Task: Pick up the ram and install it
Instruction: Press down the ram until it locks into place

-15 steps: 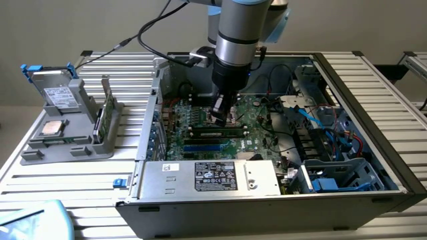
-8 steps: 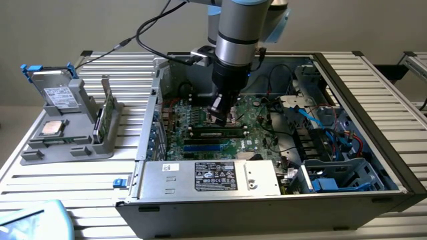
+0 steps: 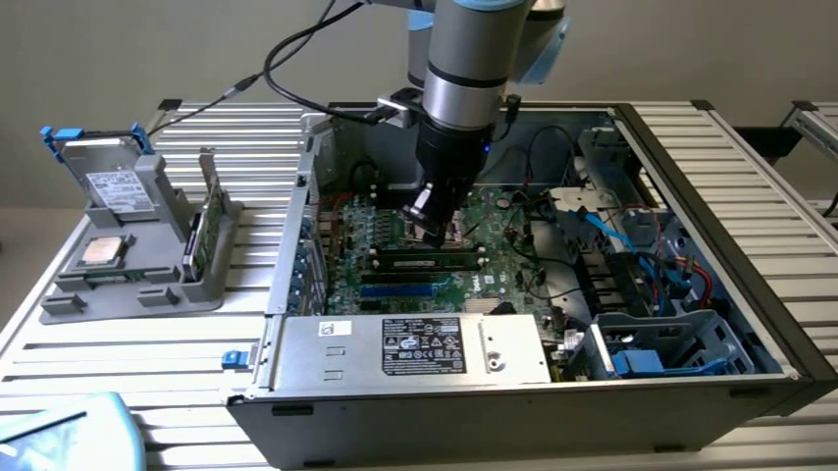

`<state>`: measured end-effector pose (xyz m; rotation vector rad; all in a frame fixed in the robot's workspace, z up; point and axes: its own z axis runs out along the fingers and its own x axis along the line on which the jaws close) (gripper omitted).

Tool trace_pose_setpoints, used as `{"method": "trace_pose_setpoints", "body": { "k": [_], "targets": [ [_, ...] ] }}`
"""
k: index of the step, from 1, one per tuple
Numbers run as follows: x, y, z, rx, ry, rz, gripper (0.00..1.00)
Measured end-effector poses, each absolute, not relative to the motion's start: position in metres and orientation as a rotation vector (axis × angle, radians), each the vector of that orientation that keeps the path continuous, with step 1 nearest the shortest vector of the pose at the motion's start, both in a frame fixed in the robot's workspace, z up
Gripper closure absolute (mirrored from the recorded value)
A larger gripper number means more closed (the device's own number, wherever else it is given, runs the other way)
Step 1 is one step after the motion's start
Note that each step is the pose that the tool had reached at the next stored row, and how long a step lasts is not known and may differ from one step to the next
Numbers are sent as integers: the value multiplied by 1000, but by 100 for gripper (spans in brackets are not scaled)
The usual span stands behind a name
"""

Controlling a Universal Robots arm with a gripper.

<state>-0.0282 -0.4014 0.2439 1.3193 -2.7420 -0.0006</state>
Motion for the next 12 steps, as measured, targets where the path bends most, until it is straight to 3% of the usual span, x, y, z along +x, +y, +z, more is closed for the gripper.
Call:
{"method": "trace_pose_setpoints", "body": {
  "k": [12],
  "targets": [
    [-28, -401, 244, 1119, -2838, -6, 90]
  ]
}}
